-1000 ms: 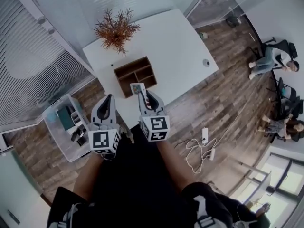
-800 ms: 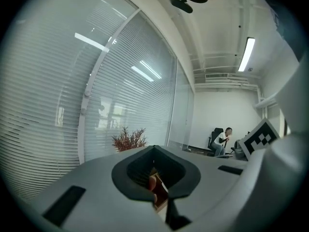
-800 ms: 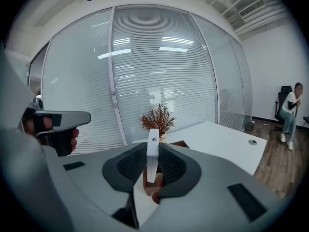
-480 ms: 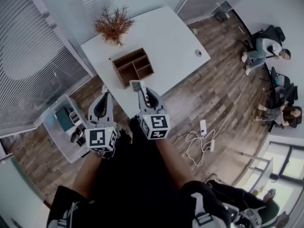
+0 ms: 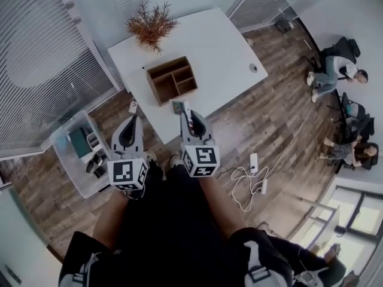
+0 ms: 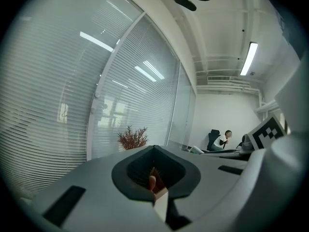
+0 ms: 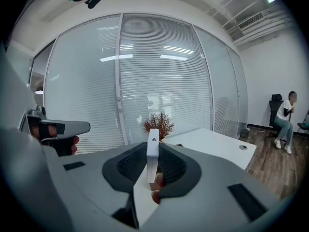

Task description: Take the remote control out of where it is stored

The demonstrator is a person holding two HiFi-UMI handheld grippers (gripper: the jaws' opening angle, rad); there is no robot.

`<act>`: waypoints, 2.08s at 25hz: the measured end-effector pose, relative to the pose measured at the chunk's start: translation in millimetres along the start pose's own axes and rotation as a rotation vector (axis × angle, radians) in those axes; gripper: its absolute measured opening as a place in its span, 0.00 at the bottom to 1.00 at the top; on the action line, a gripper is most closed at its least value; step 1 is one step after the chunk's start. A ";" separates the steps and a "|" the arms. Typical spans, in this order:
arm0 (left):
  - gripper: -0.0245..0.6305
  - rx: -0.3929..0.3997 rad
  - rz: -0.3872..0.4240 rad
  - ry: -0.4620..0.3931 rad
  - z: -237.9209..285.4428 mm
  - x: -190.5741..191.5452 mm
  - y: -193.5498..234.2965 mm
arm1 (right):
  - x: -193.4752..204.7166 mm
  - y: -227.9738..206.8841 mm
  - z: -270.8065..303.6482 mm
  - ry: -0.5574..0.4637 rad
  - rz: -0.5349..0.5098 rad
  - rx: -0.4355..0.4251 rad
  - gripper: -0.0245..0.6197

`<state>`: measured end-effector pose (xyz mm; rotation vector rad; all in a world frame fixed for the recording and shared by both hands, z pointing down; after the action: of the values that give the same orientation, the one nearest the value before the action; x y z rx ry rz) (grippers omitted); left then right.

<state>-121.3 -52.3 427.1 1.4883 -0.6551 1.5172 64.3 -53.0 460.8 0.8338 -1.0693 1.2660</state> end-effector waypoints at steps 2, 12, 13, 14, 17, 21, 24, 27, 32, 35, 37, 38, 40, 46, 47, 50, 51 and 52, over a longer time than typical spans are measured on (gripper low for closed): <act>0.03 -0.008 -0.005 -0.009 -1.5 0.3 -6.2 | 1.5 -3.0 -3.5 -0.004 0.008 -0.010 0.16; 0.03 -0.029 0.032 -0.018 6.4 -3.0 -61.8 | -3.7 -29.0 -35.0 -0.023 0.028 -0.063 0.16; 0.03 -0.036 0.036 -0.019 6.4 -2.9 -67.1 | -5.1 -32.4 -40.2 -0.027 0.029 -0.068 0.16; 0.03 -0.041 0.040 -0.020 5.9 -2.6 -72.8 | -6.2 -36.4 -45.9 -0.031 0.030 -0.072 0.16; 0.03 -0.055 0.054 -0.019 5.6 0.6 -87.7 | -7.6 -48.9 -58.2 -0.043 0.023 -0.080 0.15; 0.03 -0.078 0.051 -0.010 2.8 5.2 -105.3 | -11.1 -60.4 -69.3 -0.053 0.011 -0.101 0.15; 0.03 -0.089 0.060 -0.003 -0.7 6.5 -122.4 | -18.1 -66.8 -81.9 -0.062 0.006 -0.116 0.16; 0.03 -0.108 0.066 0.011 -2.1 8.1 -132.9 | -21.9 -67.6 -85.5 -0.062 0.015 -0.144 0.16; 0.03 -0.132 0.076 0.024 -8.2 8.3 -142.6 | -18.2 -64.5 -83.9 -0.047 0.030 -0.197 0.16; 0.04 -0.126 0.083 0.030 -7.8 11.1 -142.5 | -17.7 -64.0 -82.5 -0.050 0.034 -0.199 0.15; 0.03 -0.125 0.078 0.029 -7.1 12.4 -141.8 | -18.4 -64.6 -82.9 -0.052 0.035 -0.194 0.15; 0.03 -0.125 0.076 0.026 -6.9 11.5 -141.5 | -19.4 -64.4 -83.1 -0.054 0.033 -0.193 0.15; 0.03 -0.120 0.080 0.014 -7.3 7.5 -141.5 | -21.6 -62.2 -84.2 -0.059 0.025 -0.193 0.15; 0.03 -0.086 0.095 -0.003 -5.4 0.8 -139.8 | -23.5 -55.4 -86.1 -0.072 -0.005 -0.195 0.15; 0.03 -0.085 0.092 -0.006 -5.1 0.5 -138.4 | -22.9 -54.8 -85.4 -0.075 -0.011 -0.192 0.15; 0.04 -0.080 0.092 -0.012 -4.6 -1.7 -136.3 | -23.0 -52.8 -85.2 -0.074 -0.021 -0.188 0.15; 0.03 -0.077 0.095 -0.015 -4.3 -2.8 -136.5 | -23.6 -52.4 -86.0 -0.071 -0.021 -0.187 0.15; 0.03 -0.074 0.098 -0.017 -4.1 -4.1 -136.7 | -24.1 -52.2 -86.7 -0.070 -0.021 -0.186 0.15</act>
<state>-6.4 14.3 394.1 1.4330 -0.7959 1.5383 130.3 12.7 414.4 0.7501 -1.2113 1.1076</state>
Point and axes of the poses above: the fingertips, and each gripper's own axes: z forward along the fingers, y to its left, x out of its underside, the point moved 4 cm from there along -z, backward along the fingers, and after that the axes turned 4 degrees about x, right-handed, at the moved point
